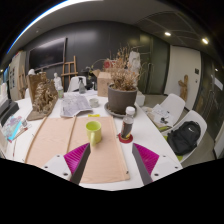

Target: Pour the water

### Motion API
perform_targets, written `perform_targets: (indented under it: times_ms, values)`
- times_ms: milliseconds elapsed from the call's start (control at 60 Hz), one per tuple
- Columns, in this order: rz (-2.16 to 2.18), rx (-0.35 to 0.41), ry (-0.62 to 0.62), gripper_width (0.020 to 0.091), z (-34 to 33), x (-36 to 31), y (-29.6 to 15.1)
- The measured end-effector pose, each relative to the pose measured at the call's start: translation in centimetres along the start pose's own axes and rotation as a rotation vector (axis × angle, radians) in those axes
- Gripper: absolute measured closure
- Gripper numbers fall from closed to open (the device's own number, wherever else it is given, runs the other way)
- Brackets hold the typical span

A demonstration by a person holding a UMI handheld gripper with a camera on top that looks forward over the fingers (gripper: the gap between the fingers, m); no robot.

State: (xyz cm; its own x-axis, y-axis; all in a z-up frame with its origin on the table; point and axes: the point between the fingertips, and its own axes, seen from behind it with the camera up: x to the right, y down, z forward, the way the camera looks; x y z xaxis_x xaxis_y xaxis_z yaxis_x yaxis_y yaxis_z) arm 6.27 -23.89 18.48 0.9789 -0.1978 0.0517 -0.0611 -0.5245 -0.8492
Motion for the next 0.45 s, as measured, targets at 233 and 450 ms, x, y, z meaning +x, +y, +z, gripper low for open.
perform_targets:
  times_ms: [233,450]
  values:
    - [-0.050,0.023,-0.005,0.0247,-6.4,-3.8,0.0]
    - [-0.059,0.004,-0.002,0.0247,-6.8,-3.6,0.8]
